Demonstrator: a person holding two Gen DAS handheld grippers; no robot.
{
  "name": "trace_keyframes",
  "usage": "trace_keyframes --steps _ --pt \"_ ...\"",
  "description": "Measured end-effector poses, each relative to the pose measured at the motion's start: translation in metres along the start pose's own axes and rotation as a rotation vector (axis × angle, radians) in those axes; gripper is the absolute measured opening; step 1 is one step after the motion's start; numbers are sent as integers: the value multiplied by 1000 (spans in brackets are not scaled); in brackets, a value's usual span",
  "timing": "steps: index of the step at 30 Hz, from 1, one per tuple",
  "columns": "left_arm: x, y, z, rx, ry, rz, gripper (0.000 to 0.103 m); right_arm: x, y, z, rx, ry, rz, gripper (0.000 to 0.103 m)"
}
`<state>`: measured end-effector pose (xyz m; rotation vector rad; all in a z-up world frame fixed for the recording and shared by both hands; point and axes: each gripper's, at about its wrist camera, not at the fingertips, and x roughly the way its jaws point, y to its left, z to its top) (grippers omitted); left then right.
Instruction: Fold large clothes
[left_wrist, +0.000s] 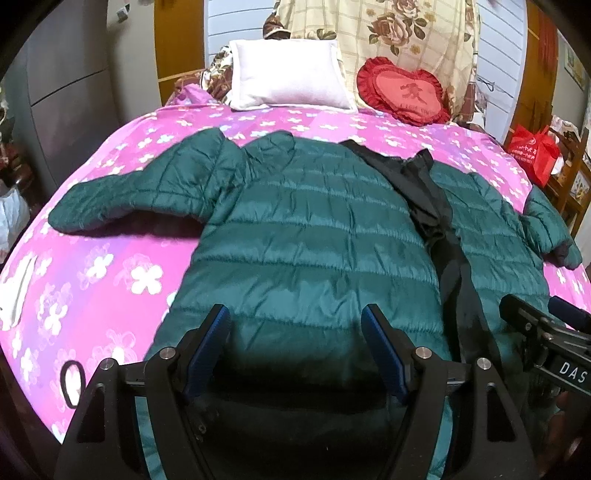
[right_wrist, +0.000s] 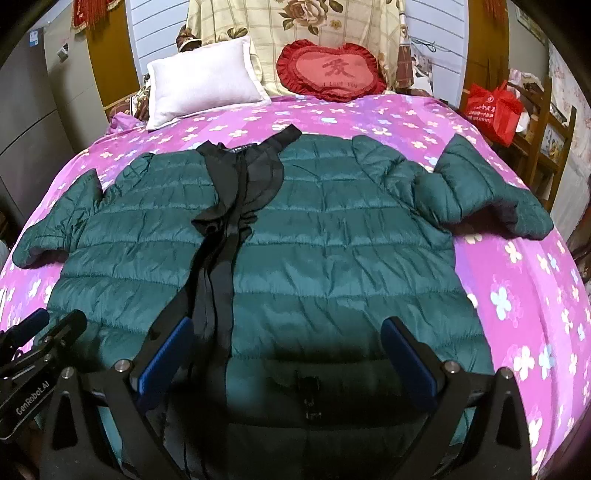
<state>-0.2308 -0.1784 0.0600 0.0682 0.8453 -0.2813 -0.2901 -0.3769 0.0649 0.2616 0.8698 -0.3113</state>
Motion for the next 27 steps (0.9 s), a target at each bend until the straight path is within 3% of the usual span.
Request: trace_keyframes --steps 27 --pt "18 16 40 -25 -42 35 52 19 26 34 -14 -17 25 103"
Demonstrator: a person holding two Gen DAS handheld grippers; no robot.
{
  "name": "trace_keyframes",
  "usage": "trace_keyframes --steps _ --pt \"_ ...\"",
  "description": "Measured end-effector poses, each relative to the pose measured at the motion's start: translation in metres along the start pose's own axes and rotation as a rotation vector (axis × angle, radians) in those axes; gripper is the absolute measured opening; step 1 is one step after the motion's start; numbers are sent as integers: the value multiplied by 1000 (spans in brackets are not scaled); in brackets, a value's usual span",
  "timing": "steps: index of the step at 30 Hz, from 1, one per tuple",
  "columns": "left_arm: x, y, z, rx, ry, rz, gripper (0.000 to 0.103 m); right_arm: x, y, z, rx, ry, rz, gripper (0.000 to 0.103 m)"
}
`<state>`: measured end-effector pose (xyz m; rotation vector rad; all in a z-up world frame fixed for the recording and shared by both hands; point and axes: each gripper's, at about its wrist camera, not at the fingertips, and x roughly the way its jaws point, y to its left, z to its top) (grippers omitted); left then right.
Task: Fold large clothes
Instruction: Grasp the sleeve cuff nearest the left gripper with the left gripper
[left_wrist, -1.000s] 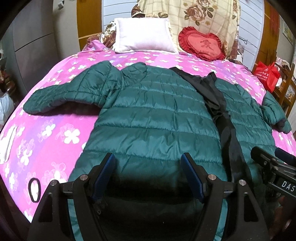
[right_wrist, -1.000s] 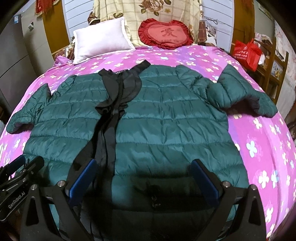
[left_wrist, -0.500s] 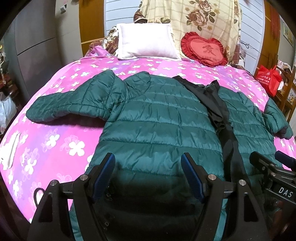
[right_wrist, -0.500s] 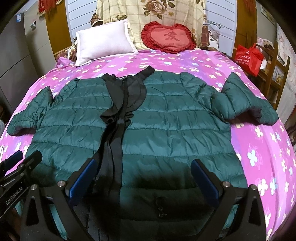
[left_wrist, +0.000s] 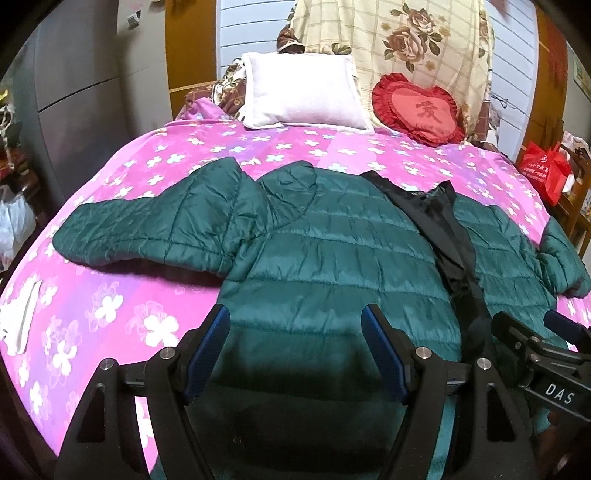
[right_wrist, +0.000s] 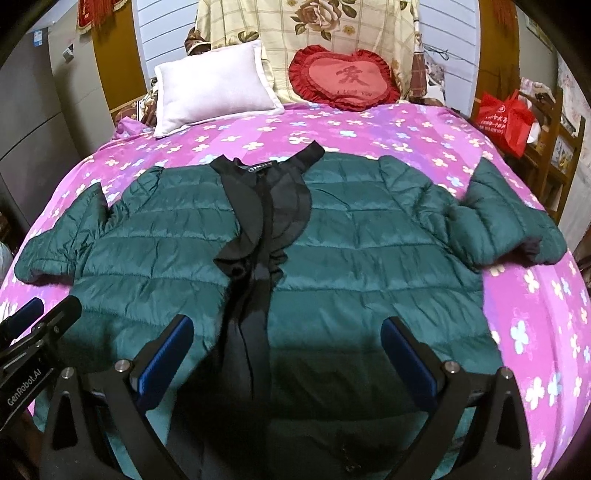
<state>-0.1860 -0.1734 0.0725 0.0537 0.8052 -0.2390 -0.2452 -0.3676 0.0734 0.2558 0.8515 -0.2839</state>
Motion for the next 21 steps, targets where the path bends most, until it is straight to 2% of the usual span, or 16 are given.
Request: trace_keyframes --steps 11,21 --pt "17 31 18 -30 8 42 52 25 22 20 -36 -1 25 103" --pt "22 69 29 -55 -2 115 52 48 37 21 -65 34 49 103"
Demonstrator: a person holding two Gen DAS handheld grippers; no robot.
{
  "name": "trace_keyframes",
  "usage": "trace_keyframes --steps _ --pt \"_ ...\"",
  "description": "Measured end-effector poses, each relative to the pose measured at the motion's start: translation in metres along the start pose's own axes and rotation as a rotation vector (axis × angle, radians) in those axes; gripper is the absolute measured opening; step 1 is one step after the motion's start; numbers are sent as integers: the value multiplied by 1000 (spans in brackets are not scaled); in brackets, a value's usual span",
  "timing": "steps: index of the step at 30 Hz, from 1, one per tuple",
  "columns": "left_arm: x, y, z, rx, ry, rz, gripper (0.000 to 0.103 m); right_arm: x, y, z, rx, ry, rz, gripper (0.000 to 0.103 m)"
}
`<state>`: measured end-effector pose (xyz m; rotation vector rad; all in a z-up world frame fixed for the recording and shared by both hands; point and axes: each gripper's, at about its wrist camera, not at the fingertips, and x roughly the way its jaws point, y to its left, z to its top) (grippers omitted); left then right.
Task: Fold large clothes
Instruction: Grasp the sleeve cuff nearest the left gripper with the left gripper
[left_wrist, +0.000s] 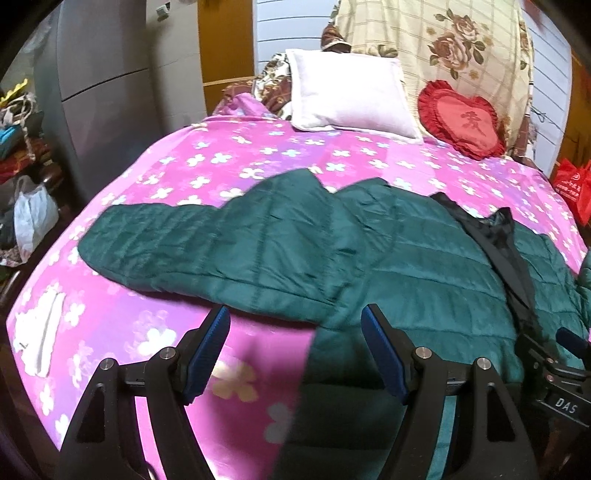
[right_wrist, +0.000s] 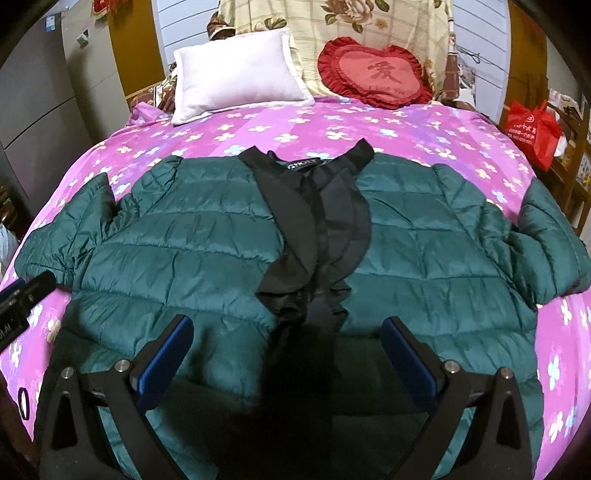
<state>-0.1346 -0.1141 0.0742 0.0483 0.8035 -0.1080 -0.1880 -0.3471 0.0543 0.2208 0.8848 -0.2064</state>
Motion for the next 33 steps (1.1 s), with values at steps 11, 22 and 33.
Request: trace_keyframes --steps 11,22,33 --pt "23 120 33 -232 -24 95 52 6 4 3 -23 12 0 103" --pt "94 260 36 -531 60 256 52 13 9 5 -56 28 -3 103" --pt "130 287 39 -622 46 264 46 20 11 8 -66 43 -4 103"
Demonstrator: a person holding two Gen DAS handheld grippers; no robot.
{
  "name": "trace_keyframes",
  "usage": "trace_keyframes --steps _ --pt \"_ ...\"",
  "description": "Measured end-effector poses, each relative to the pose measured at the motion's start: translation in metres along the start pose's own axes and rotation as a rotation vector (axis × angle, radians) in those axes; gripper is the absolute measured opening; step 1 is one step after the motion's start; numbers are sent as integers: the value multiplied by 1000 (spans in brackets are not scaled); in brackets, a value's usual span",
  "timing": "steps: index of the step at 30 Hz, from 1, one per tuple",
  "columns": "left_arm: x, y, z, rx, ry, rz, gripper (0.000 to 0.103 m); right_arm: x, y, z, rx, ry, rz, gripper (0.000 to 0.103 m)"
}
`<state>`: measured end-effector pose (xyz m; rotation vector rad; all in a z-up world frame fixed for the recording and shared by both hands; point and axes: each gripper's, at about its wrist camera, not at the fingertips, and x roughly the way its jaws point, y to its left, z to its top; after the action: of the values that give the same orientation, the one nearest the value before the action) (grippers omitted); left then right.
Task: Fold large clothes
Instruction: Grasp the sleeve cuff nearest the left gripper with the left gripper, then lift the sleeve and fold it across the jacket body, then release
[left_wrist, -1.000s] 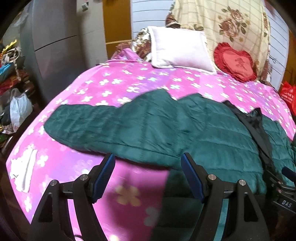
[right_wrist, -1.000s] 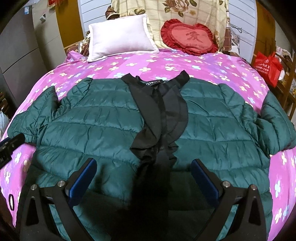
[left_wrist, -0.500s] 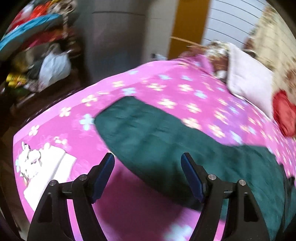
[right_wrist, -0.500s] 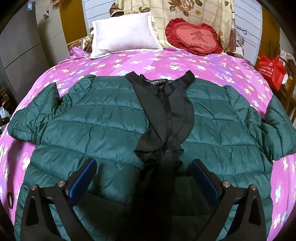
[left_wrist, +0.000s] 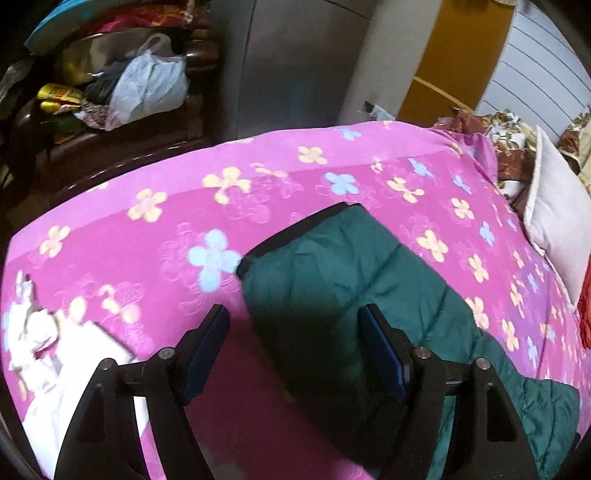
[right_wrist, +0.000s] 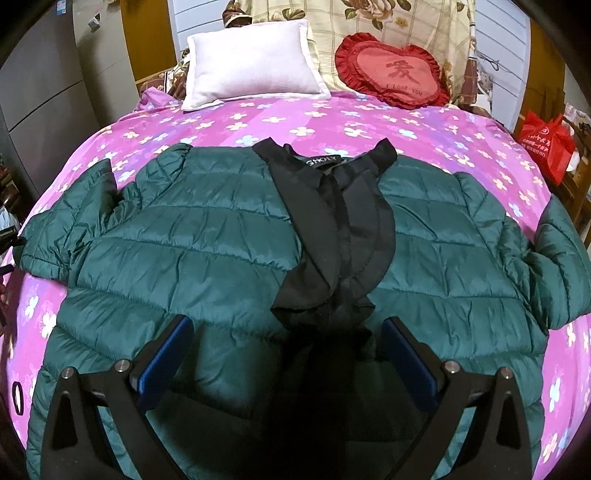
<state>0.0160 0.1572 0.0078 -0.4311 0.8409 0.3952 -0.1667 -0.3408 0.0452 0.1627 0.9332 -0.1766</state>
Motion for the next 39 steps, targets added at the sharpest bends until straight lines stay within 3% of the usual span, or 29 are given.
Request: trace_keyframes --steps 2,4,8,13,21,28,39 --pt "3 -3 1 26 -13 -10 10 1 0 0 -4 2 -2 103" --pt "0 -8 0 63 -23 -7 0 1 0 -1 -2 2 -3 103" --pt "-35 -23 -4 135 -108 -31 0 0 -2 -2 10 5 1 103" --pt "-101 -50 -18 232 -192 -145 0 -5 -6 -4 14 0 -4 103" --pt "-188 -100 -51 368 -248 -307 0 -23 -18 -11 32 -15 -7 103" --pt "-239 -145 -89 485 -256 -413 0 -43 -38 -15 58 -44 -21 103" --pt "-269 -206 -156 629 -204 -516 0 -57 -72 -24 112 -56 -42 103"
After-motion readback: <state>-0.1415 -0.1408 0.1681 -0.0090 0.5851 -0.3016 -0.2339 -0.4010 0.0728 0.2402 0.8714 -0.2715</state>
